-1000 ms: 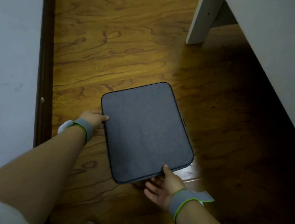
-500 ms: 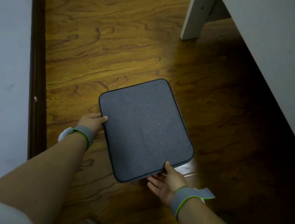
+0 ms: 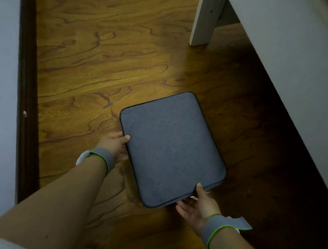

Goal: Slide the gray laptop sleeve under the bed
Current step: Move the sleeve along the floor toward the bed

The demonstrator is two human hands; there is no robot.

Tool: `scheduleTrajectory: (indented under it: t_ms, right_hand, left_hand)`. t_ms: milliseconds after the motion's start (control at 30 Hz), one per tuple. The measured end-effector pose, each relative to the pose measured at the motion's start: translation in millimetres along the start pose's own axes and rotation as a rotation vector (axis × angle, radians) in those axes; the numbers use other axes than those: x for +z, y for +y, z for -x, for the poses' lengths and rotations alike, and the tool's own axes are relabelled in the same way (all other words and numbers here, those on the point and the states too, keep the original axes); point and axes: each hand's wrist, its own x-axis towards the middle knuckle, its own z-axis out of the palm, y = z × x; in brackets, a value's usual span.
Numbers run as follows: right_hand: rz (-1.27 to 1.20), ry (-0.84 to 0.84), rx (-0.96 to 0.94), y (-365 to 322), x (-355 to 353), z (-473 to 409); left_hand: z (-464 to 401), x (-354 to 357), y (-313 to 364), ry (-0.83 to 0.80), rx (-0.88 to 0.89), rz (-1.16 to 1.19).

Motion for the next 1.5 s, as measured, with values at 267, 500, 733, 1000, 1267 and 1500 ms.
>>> scheduleTrajectory:
  t_ms: [267,500,733,1000,1267,1500]
  right_hand:
    - [-0.019,0.016,-0.017,-14.3,-30.6,-4.4]
    - [-0.089,0.060,-0.028,-32.7,-57.0,-8.3]
    - [-0.215,0.087,-0.017,-54.0,-86.5,-10.2]
    - [-0.310,0.013,0.041,-59.6,-107.9,-11.2]
    - [-0.402,-0.033,0.152,-67.5,-107.8,-7.1]
    - [-0.424,-0.074,0.274,-66.9,-94.7,-9.4]
  left_hand:
    - [-2.9,28.2,-6.9,-0.043,-0.046,-0.038]
    - [1.0,60.0,-9.4,-0.129,-0.103,-0.044]
    - [9.8,101.9,-17.3,-0.226,-0.143,-0.024]
    - [20.2,145.5,-23.3,-0.188,-0.145,-0.014]
    - [19.6,172.9,-19.4,-0.167,-0.140,-0.021]
    - [16.4,184.0,-15.7,-0.208,-0.156,-0.041]
